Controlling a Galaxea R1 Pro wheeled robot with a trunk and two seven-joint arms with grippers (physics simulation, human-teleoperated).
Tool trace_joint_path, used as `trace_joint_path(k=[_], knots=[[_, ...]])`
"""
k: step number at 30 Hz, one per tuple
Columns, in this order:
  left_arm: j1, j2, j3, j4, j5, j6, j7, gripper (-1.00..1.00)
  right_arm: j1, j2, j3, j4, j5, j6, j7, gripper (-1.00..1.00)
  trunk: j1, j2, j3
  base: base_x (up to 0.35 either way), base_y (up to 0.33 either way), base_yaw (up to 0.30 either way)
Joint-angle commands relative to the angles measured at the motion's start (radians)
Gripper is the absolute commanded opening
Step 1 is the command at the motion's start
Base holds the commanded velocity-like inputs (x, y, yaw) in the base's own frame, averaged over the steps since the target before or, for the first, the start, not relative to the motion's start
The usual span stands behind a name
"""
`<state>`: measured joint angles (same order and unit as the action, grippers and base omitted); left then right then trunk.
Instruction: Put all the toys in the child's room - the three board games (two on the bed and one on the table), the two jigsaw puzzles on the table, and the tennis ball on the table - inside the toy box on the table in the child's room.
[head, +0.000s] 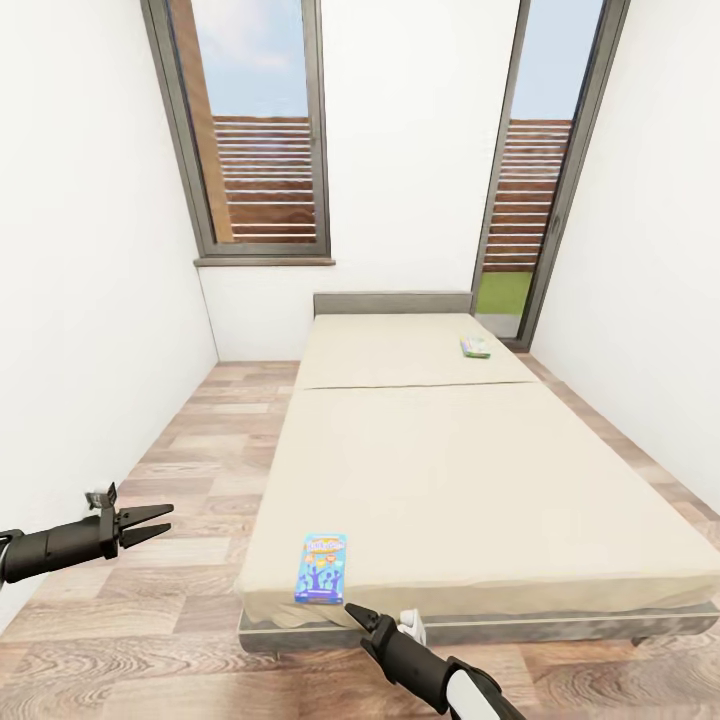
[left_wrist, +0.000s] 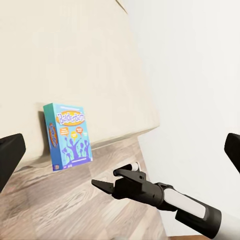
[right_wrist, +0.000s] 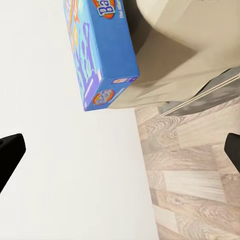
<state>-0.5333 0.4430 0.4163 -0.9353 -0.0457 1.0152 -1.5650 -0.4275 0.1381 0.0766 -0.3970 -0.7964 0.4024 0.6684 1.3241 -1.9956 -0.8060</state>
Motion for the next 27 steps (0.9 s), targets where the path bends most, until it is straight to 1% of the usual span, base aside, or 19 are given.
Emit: trace_joint_path(k=[1, 5, 13, 27], knots=[[-0.001, 0.000, 0.001, 0.000, -0.005, 0.010, -0.006, 1.00, 0.000, -0.001, 0.003, 0.000, -0.009, 0.006, 0.000, 1.00, 0.000, 0.000, -0.001, 0.000, 0.000, 0.000], [-0.001, 0.000, 0.001, 0.000, -0.005, 0.010, -0.006, 1.00, 0.000, 0.000, 0.003, 0.000, -0.009, 0.006, 0.000, 1.00, 0.000, 0.000, -0.001, 0.024, 0.010, 0.000], [-0.001, 0.000, 0.001, 0.000, -0.005, 0.010, -0.006, 1.00, 0.000, -0.001, 0.003, 0.000, -0.009, 0.006, 0.001, 1.00, 0.000, 0.000, -0.001, 0.095, 0.064, 0.000], [-0.001, 0.000, 0.000, 0.000, -0.005, 0.010, -0.006, 1.00, 0.000, -0.001, 0.003, 0.000, -0.009, 0.006, 0.011, 1.00, 0.000, 0.000, -0.001, 0.014, 0.009, 0.000]])
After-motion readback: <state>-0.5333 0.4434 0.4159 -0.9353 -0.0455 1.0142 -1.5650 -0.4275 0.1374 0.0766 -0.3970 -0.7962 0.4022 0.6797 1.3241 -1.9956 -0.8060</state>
